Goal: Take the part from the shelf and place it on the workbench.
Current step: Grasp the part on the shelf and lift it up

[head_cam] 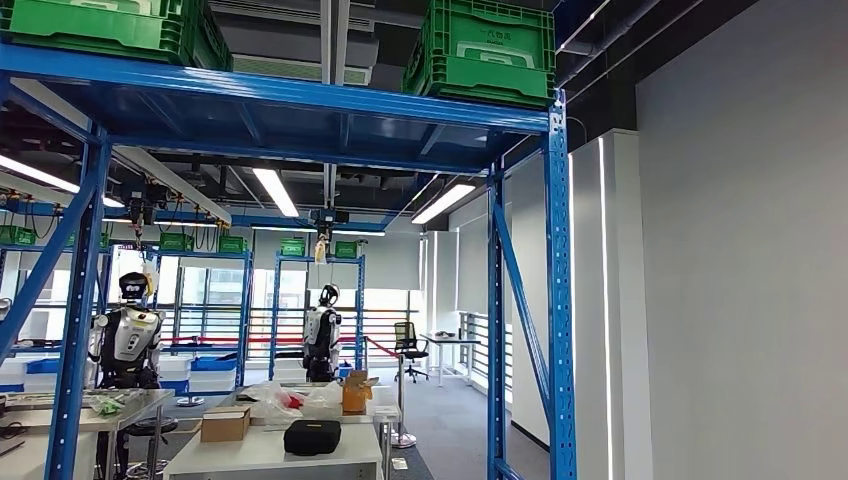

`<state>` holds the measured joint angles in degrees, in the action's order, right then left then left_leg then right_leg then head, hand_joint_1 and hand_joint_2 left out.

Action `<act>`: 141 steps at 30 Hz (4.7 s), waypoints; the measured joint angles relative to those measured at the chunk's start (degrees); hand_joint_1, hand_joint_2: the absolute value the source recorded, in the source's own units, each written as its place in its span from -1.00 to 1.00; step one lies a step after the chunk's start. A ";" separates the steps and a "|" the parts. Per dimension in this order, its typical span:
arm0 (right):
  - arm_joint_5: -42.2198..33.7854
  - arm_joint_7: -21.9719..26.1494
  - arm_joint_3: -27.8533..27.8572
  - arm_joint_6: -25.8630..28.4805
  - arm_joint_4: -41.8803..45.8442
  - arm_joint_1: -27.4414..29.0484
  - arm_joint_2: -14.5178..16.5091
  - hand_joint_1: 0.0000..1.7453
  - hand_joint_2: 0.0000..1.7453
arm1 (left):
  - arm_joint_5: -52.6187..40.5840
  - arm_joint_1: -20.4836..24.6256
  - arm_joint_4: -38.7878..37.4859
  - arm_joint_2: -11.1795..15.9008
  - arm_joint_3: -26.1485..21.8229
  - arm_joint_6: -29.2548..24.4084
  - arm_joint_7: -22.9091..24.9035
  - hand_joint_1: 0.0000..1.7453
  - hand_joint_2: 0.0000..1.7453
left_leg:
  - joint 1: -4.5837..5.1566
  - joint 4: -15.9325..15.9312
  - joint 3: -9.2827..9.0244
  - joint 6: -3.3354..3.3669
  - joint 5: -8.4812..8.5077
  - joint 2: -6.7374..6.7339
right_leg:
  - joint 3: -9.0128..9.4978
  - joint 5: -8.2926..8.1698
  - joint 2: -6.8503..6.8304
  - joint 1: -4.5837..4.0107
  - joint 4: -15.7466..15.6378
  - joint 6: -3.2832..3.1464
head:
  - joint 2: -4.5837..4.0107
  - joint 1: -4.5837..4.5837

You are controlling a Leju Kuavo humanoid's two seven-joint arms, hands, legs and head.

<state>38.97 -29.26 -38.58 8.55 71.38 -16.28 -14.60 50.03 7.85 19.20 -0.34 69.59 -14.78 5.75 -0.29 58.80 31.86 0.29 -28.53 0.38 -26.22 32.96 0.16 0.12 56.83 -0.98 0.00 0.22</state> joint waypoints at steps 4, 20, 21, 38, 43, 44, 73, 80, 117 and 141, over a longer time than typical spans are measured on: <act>4.46 1.16 -4.69 -1.14 0.49 -3.30 2.13 -1.00 -1.00 | -0.60 0.74 -0.28 -0.12 1.78 0.13 0.65 -1.00 -1.00 | 0.00 -0.04 0.01 -0.06 0.05 0.05 | -0.01 0.00 -0.04 0.00 0.02 -0.01 | 0.00 0.00; 7.40 1.77 -18.31 -4.05 -2.22 -10.42 8.26 -1.00 -1.00 | -3.67 2.48 -1.12 -0.39 6.41 0.62 2.46 -1.00 -1.00 | -0.01 -0.12 -0.01 -0.16 0.11 0.13 | -0.13 -0.03 -0.07 0.01 0.03 -0.07 | 0.00 0.01; 6.93 0.08 -18.35 -3.77 -2.66 -10.36 7.96 -1.00 -1.00 | -3.72 2.48 -1.14 -0.37 6.47 0.38 2.46 -1.00 -1.00 | 0.00 -0.12 -0.01 -0.16 0.11 0.13 | -0.14 -0.03 -0.08 0.02 0.02 -0.07 | 0.00 0.01; 31.40 -5.67 4.79 -15.37 -3.77 2.54 -2.32 -1.00 -1.00 | -5.98 2.17 -1.30 -0.07 6.31 -0.75 2.43 -1.00 -1.00 | 0.07 -0.11 0.00 -0.13 0.13 0.32 | -0.12 -0.06 -0.24 0.09 -0.02 -0.10 | 0.00 0.03; 39.31 -5.67 17.21 -18.74 0.13 8.39 -3.55 -1.00 -1.00 | -6.34 1.97 -1.30 -0.07 6.04 -0.85 2.40 -1.00 -1.00 | 0.08 -0.11 0.00 -0.13 0.13 0.33 | -0.12 -0.05 -0.23 0.09 -0.02 -0.10 | 0.00 0.01; 40.51 -5.67 19.27 -19.32 1.10 9.24 -3.68 -1.00 -1.00 | -6.43 1.94 -1.30 -0.07 5.97 -0.85 2.43 -1.00 -1.00 | 0.08 -0.11 0.00 -0.13 0.13 0.33 | -0.12 -0.06 -0.23 0.09 -0.02 -0.10 | 0.00 0.01; 16.27 -5.51 9.04 -8.94 8.99 -5.34 -6.51 -1.00 -1.00 | -10.05 1.71 -1.38 -0.18 5.02 1.12 3.22 -1.00 -1.00 | 0.07 -0.19 -0.07 -0.24 0.24 0.29 | -0.10 -0.07 -0.18 0.07 0.05 -0.13 | 0.00 0.05; 8.75 -5.63 2.32 -10.10 7.75 -7.17 -8.33 -1.00 -1.00 | -10.37 1.73 -1.56 -0.18 4.84 1.38 3.42 -1.00 -1.00 | 0.07 -0.20 -0.06 -0.24 0.24 0.30 | -0.11 -0.07 -0.18 0.08 0.05 -0.13 | 0.00 0.04; 6.37 -5.65 -1.55 -15.08 2.65 -7.62 -10.15 -1.00 -1.00 | -11.47 1.81 -1.72 -0.18 3.67 2.93 4.19 -1.00 -1.00 | 0.07 -0.20 -0.06 -0.24 0.24 0.29 | -0.13 -0.07 -0.16 0.08 0.05 -0.13 | 0.00 0.05; 5.05 -5.65 -3.16 -13.77 1.22 -7.54 -10.65 -1.00 -1.00 | -11.79 1.58 -2.08 -0.43 3.19 2.96 4.10 -1.00 -1.00 | -0.20 -2.26 -0.88 1.41 0.72 0.20 | -9.63 4.71 -0.07 1.19 14.89 1.97 | 0.00 -0.29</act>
<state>44.01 -34.91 -41.74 -5.22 72.60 -23.82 -25.24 38.23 9.42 17.12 -0.78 72.77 -11.82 9.85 -0.49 56.54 30.98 1.71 -27.81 0.57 -35.85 37.67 0.09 1.31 71.72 0.99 0.00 -0.07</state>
